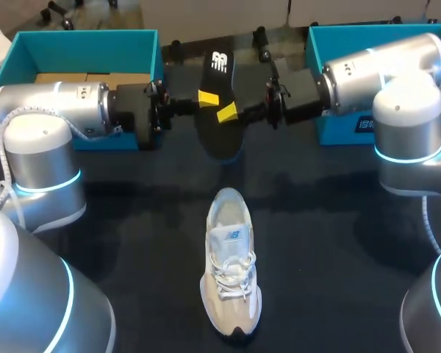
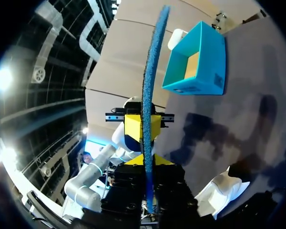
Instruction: Take the shoe out of the shoebox, open the shoe tongue, remove and reinsert the insole, then place the shoe into the shoebox
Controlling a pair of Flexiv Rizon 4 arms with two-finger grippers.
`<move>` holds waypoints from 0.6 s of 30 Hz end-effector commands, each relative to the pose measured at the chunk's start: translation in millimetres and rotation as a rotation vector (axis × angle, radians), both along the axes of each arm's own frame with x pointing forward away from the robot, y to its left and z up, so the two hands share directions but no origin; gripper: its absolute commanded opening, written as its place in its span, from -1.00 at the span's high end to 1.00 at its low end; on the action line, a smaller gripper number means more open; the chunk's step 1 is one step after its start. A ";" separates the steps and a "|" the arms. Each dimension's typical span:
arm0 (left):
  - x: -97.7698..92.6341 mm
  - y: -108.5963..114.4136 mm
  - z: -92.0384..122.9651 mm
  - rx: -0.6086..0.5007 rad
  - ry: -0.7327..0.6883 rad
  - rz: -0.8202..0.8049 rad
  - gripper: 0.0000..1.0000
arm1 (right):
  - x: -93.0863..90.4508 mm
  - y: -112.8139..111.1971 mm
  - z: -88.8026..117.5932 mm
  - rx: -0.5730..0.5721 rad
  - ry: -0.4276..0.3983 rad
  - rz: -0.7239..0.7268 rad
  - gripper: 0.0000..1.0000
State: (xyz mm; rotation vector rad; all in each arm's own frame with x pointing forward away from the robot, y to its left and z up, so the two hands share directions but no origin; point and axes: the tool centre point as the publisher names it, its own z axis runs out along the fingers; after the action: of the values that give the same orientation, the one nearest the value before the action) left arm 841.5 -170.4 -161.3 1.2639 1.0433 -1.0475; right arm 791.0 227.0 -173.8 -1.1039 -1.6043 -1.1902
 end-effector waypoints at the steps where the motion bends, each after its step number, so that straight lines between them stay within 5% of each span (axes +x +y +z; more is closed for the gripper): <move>1: -0.4 -1.3 -1.6 0.004 -0.002 0.005 1.00 | -1.1 2.0 -1.4 0.001 -0.001 -0.008 1.00; 4: -1.1 0.2 -2.3 0.012 0.000 0.004 1.00 | -1.1 2.7 -1.4 0.003 -0.008 -0.014 1.00; 6: -2.5 4.1 -0.9 0.015 0.006 0.001 -1.00 | -1.4 2.7 -1.6 0.002 -0.010 -0.018 1.00; 18: -15.6 57.2 -5.3 0.227 0.106 -0.004 -1.00 | -9.6 -11.4 -9.0 -0.012 -0.107 -0.028 1.00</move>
State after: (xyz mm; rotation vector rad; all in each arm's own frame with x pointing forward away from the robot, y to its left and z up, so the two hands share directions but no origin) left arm 834.7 -133.9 -176.5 1.3454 1.1865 -1.0541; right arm 786.0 220.8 -182.9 -1.0883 -1.6792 -1.2715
